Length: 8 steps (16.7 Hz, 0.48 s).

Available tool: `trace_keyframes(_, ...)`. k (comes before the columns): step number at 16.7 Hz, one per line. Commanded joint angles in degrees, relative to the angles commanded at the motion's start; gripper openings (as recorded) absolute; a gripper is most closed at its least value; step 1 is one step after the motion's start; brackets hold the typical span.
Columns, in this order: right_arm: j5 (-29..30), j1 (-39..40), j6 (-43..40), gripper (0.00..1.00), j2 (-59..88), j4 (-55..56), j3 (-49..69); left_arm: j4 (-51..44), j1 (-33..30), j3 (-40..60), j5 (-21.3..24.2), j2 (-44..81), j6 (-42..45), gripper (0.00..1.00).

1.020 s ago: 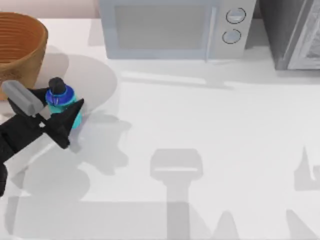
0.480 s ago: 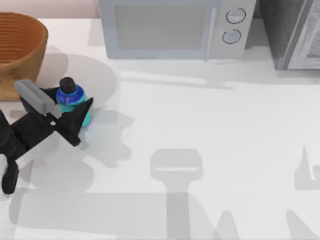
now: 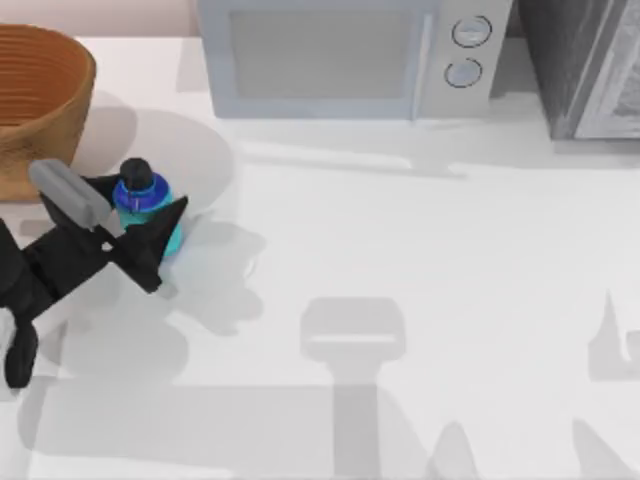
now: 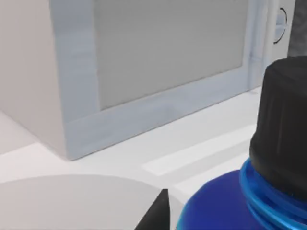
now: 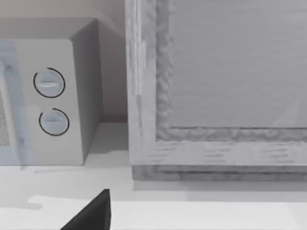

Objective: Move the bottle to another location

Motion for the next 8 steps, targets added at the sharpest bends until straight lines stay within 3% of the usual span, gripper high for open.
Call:
trace_keyframes(3,0.0,0.0,0.0,1.0,0.0,0.0,0.0,0.0,0.0,0.0,0.0,0.0,0.0,0.98)
trace_keyframes(8,0.0,0.0,0.0,1.0,0.0,0.0,0.0,0.0,0.0,0.0,0.0,0.0,0.0,1.0)
